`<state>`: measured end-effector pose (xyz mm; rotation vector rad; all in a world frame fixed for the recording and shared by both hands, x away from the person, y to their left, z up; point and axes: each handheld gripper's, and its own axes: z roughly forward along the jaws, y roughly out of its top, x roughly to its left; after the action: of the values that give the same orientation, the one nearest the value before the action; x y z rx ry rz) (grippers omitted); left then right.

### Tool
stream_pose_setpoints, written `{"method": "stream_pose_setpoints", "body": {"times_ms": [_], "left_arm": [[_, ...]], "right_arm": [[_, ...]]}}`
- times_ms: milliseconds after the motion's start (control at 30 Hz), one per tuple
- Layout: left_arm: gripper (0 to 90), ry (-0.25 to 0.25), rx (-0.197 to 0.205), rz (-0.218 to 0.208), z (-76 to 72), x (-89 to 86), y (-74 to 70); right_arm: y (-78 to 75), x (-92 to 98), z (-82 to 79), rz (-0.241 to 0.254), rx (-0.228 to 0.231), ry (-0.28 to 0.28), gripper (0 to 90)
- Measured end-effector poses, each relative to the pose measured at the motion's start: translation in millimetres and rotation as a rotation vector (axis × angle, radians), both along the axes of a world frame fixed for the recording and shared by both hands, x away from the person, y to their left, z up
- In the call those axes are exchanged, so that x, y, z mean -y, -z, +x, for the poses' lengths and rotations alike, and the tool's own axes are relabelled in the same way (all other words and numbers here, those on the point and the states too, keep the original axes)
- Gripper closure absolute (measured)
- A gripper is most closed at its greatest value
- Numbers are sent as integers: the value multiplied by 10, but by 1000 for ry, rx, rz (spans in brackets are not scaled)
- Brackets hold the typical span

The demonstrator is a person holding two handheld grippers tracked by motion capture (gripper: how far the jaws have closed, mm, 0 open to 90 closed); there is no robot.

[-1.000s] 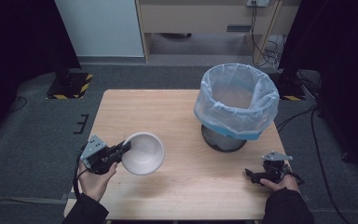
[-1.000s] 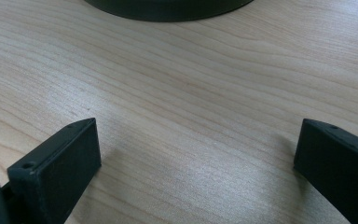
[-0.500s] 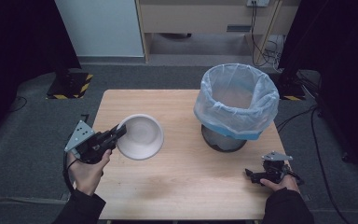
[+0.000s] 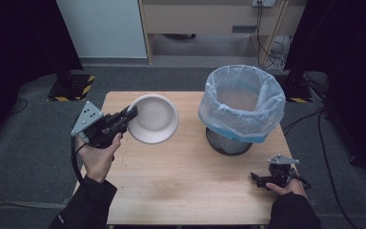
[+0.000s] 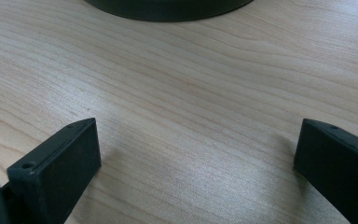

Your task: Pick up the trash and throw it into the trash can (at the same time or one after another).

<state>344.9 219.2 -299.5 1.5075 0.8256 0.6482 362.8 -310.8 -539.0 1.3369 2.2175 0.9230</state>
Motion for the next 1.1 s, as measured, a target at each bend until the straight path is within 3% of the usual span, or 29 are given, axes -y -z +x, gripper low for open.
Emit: {"method": "stream_pose_setpoints", "body": {"times_ms": [233, 500, 800, 1100], "left_arm": [[830, 21, 32, -18, 150, 213, -177], [830, 39, 62, -5, 327, 482, -357], [830, 52, 75, -14, 500, 741, -476], [830, 71, 83, -18, 721, 1112, -538]], "right_arm": [[0, 0, 0, 0, 0, 0, 6], [0, 0, 0, 0, 0, 0, 6], [0, 0, 0, 0, 0, 0, 6], [0, -3, 0, 3, 0, 3, 6]]}}
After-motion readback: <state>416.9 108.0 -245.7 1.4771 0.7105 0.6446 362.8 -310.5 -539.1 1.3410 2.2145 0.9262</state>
